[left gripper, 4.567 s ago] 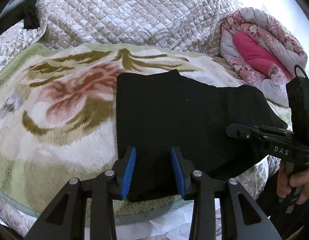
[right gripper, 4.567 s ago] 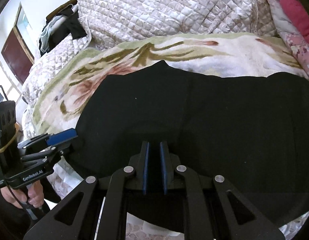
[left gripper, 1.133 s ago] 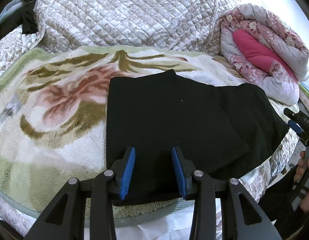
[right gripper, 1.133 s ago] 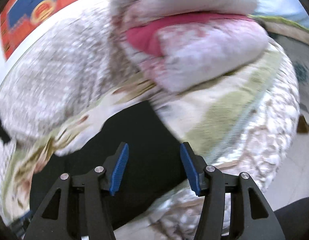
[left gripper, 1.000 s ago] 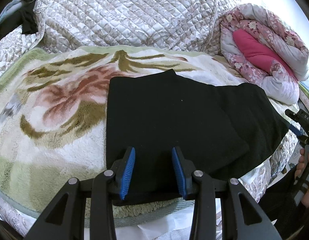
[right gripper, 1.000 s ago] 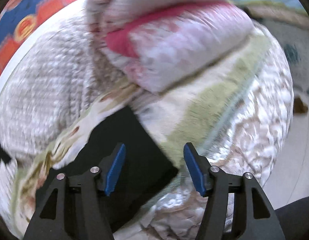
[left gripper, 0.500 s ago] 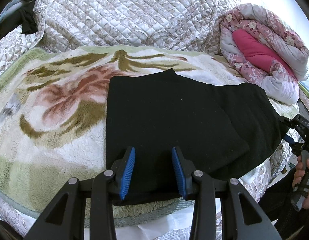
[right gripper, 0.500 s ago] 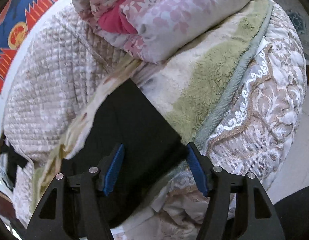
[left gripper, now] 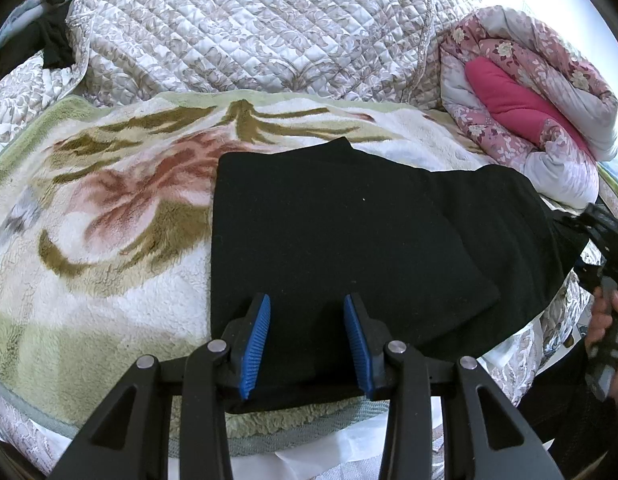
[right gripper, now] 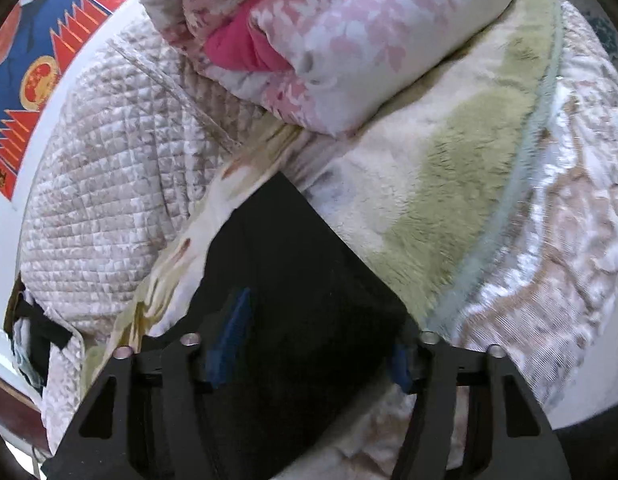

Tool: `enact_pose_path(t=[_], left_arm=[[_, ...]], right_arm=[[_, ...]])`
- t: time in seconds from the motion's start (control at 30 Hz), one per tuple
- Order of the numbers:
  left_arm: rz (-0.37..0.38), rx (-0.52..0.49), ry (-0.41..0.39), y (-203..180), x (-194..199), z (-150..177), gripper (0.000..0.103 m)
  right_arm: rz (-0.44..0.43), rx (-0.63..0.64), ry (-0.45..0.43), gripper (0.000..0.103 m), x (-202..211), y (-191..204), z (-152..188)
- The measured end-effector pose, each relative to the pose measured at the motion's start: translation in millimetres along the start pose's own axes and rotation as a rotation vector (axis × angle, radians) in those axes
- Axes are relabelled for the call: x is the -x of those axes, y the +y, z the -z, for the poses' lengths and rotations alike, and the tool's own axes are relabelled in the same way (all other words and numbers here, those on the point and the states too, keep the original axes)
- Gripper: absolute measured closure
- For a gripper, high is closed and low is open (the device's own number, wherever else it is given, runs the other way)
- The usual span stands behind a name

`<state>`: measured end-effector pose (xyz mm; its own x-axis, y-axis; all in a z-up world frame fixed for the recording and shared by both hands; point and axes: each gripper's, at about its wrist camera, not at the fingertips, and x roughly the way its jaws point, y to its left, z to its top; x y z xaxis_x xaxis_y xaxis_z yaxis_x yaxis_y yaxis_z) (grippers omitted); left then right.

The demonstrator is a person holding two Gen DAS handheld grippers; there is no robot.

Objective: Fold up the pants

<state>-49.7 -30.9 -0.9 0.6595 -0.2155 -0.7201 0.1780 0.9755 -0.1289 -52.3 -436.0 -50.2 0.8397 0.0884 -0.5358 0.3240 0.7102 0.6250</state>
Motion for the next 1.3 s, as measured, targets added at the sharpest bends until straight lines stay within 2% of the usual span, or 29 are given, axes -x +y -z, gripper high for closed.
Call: enact_pose_path(t=[0.03, 0.07, 0.17, 0.4, 0.6, 0.73, 0.8, 0.9, 0.97, 1.13, 1.2, 1.3], left_arm=[[0.001, 0.001, 0.000, 0, 0, 0, 0.062], [0.005, 0.004, 0.000, 0, 0, 0, 0.062], [0.015, 0.023, -0.006, 4, 3, -2, 0.062], [-0.021, 0.108, -0.051, 33, 16, -15, 0.062], [-0.069, 0.200, -0.096, 68, 33, -20, 0.062], [-0.094, 0.257, -0.117, 87, 42, -19, 0.062], [-0.100, 0.283, -0.124, 96, 45, -19, 0.062], [-0.101, 0.310, -0.129, 104, 48, -18, 0.062], [-0.098, 0.317, -0.130, 106, 49, -17, 0.062], [-0.087, 0.321, -0.143, 107, 52, -18, 0.062], [-0.087, 0.317, -0.149, 107, 53, -19, 0.062], [-0.093, 0.324, -0.148, 108, 54, -18, 0.062]], right_arm=[[-0.006, 0.012, 0.007, 0.076, -1, 3, -1], [-0.020, 0.034, 0.009, 0.078, 1, 9, -2], [-0.033, 0.124, -0.016, 0.081, 10, 32, -5], [-0.195, 0.324, -0.008, 0.082, 20, 117, -6], [-0.322, 0.509, 0.083, 0.082, 0, 195, 41], [-0.383, 0.645, 0.194, 0.082, -22, 236, 97], [-0.392, 0.699, 0.257, 0.082, -35, 244, 123], [-0.360, 0.784, 0.357, 0.082, -60, 246, 164], [-0.350, 0.814, 0.348, 0.082, -59, 245, 173], [-0.373, 0.870, 0.271, 0.082, -35, 260, 168], [-0.384, 0.906, 0.289, 0.082, -36, 262, 181], [-0.348, 0.948, 0.341, 0.081, -52, 256, 204]])
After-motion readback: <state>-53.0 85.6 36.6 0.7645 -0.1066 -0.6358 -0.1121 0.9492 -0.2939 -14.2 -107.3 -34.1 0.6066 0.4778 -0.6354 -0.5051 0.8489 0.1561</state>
